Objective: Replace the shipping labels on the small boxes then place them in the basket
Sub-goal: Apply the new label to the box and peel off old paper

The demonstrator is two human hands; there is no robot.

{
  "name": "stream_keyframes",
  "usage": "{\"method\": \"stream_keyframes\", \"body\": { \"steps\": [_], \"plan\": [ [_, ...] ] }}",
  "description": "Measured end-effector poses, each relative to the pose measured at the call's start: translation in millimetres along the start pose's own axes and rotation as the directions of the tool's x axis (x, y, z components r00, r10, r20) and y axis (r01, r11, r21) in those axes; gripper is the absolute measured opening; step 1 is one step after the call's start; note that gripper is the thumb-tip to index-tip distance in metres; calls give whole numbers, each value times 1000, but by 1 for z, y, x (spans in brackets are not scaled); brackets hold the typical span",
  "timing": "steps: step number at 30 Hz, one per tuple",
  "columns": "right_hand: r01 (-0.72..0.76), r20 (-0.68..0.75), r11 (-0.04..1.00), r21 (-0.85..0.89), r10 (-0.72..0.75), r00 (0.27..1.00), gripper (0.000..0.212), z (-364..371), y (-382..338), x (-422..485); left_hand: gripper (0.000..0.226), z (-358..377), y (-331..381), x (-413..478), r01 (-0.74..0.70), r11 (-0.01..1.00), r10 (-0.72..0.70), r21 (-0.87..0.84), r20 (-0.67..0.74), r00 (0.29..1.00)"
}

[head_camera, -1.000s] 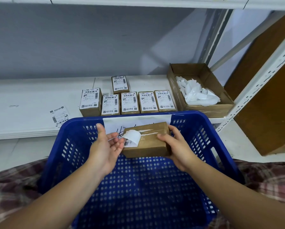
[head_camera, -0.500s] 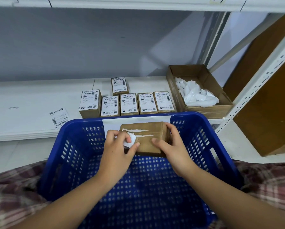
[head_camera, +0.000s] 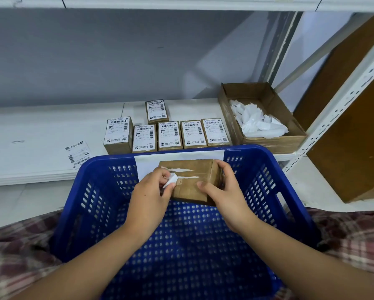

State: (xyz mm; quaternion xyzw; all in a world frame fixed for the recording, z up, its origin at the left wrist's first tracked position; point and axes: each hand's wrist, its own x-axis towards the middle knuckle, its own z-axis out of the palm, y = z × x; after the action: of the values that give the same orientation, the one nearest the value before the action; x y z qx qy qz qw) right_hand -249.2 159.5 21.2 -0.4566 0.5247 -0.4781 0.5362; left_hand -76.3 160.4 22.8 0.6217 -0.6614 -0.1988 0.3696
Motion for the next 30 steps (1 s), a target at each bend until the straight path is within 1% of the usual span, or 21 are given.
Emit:
{"method": "stream_keyframes", "body": {
  "steps": [2, 6, 10, 14, 16, 19, 22, 24, 27, 28, 30],
  "plan": [
    [1, 1, 1000, -5, -1, 1000, 51, 0, 0, 1, 10, 0, 0, 0, -14, 1000, 15, 3, -22, 1000],
    [-24, 15, 999, 46, 23, 1000, 52, 1, -3, 2, 8, -2, 2, 1, -10, 1000, 11, 13, -72, 997],
    [-46, 39, 996, 81, 43, 998, 51, -1, -8, 4, 3, -6, 5, 1, -20, 995, 29, 102, -91, 995],
    [-83, 71, 992, 93, 77, 995, 48, -4, -13, 7, 6, -8, 8, 1, 23, 996, -16, 81, -88, 996],
    [-109, 85, 987, 115, 100, 991, 50, -5, -13, 8, 13, -6, 7, 2, 62, 998, -59, 26, -84, 995],
    [-132, 93, 984, 118, 121, 988, 50, -6, -12, 11, 22, -5, 8, 3, 137, 980, -147, -144, -67, 987],
    [-135, 90, 985, 111, 126, 988, 52, -8, -11, 13, 21, -5, 6, 6, 240, 934, -255, -263, -23, 967],
    [-145, 90, 983, 115, 135, 987, 57, -9, -12, 14, 22, -4, 1, 8, 303, 896, -318, -324, 5, 948],
    [-145, 94, 982, 123, 134, 986, 63, -11, -15, 15, 22, -2, -3, 11, 382, 819, -407, -428, 37, 913],
    [-141, 93, 982, 127, 130, 987, 65, -11, -16, 15, 22, -2, -3, 11, 407, 776, -440, -482, 49, 897],
    [-140, 90, 977, 162, 127, 988, 66, -13, -17, 16, 20, -4, 1, 14, 452, 651, -508, -609, 93, 856]
  ]
}}
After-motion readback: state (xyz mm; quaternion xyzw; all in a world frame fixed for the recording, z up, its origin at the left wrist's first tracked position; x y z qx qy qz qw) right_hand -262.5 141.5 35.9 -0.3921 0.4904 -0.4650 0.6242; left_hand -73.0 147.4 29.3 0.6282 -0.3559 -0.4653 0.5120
